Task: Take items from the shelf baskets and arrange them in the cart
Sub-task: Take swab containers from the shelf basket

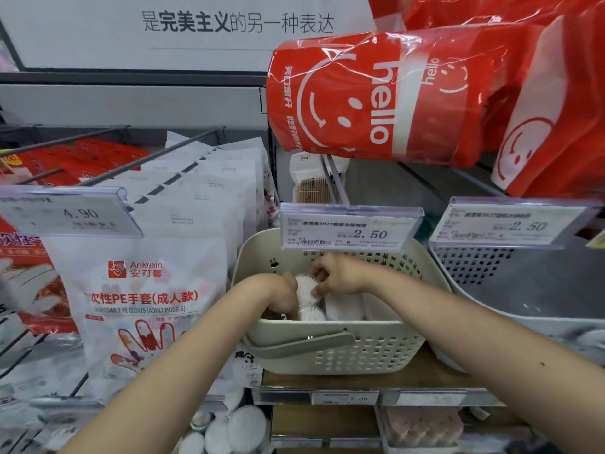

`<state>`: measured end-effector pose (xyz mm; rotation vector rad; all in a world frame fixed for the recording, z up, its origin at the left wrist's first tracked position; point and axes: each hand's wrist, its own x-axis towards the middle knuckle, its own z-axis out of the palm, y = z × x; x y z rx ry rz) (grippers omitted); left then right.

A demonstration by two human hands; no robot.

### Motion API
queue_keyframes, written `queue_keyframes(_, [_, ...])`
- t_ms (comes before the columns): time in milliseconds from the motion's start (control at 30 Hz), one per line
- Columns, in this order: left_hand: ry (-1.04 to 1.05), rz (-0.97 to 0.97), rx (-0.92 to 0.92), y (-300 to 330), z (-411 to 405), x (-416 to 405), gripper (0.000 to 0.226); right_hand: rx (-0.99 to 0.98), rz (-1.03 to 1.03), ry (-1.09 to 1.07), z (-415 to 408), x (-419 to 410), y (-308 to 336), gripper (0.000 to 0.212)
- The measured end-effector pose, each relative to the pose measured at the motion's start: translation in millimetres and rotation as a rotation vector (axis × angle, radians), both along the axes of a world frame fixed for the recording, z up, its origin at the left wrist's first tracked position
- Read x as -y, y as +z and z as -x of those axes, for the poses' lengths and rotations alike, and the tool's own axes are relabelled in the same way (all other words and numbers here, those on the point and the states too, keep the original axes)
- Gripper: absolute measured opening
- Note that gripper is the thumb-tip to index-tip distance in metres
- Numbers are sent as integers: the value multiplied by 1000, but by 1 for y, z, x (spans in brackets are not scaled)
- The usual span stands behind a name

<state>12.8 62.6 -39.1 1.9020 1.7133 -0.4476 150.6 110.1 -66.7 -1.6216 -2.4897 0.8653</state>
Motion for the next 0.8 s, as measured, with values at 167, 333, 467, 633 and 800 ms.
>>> queue_keyframes(167, [22, -5, 15, -1, 0, -4, 64, -5, 6, -20, -1, -3, 3, 39])
queue_keyframes(333, [66, 25, 79, -7, 3, -12, 58, 99, 43, 26, 1, -5, 6, 35])
queue_keyframes(467, [89, 15, 97, -9, 4, -16, 46, 124, 36, 27, -2, -4, 9, 37])
queue_keyframes(633, [282, -40, 256, -11, 7, -19, 30, 147, -4, 43, -4, 0, 16, 30])
queue_keyframes(800, [312, -169, 341, -9, 11, -19, 30, -24, -38, -1, -23, 20, 38, 30])
